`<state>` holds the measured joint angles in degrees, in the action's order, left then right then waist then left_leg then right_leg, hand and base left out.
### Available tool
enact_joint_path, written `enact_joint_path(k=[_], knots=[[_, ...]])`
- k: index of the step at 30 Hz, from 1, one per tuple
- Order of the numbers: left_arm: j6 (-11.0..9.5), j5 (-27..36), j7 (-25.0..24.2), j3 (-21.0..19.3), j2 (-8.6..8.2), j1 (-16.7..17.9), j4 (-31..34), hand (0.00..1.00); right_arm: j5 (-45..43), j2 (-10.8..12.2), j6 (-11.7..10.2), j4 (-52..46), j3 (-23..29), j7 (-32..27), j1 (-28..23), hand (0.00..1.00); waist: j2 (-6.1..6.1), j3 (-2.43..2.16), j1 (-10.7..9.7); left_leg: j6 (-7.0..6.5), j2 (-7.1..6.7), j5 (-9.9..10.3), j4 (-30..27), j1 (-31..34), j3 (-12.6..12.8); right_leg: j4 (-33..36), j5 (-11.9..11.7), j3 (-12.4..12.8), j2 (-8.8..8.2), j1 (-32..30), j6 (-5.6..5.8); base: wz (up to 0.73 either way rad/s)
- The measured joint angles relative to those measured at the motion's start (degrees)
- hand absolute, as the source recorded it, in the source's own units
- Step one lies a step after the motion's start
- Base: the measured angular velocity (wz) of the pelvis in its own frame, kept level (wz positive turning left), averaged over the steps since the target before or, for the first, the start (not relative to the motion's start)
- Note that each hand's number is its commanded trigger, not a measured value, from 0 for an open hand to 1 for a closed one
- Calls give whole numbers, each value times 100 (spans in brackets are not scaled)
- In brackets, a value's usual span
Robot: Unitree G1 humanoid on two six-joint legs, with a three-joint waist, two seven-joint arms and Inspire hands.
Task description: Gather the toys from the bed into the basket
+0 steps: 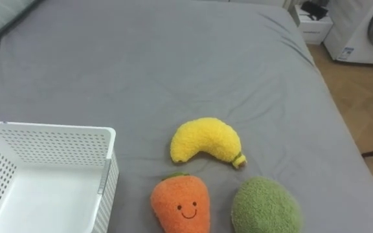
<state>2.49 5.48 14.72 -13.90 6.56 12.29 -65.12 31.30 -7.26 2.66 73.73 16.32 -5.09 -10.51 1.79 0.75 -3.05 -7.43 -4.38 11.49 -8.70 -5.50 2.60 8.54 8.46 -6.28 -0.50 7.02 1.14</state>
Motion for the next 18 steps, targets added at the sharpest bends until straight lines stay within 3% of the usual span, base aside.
enact_joint_path(k=[3,6,12,18], knots=[[-7,-66,8,-71,135,77,-10,0,10,-120,60,-116,386,-285,10,0,61,-18,-15,0,-4,0,0,-10,9,15,1,72,3,3,0,-4],[-8,-202,8,-64,239,112,-6,0,-150,-279,105,-381,436,-626,33,0,144,-34,-12,-2,-8,-1,-10,-2,19,21,1,87,-2,-14,0,-2],[1,-437,0,-71,314,248,0,0,-549,-557,40,-1559,696,-1171,206,0,225,-46,1,-3,-14,-1,-12,10,36,21,0,74,-7,-66,1,-1],[15,-503,5,89,340,120,58,0,-1026,-623,30,-3042,328,-1494,383,0,284,-82,33,-2,-8,-20,0,73,49,14,0,90,-6,-131,0,0]])
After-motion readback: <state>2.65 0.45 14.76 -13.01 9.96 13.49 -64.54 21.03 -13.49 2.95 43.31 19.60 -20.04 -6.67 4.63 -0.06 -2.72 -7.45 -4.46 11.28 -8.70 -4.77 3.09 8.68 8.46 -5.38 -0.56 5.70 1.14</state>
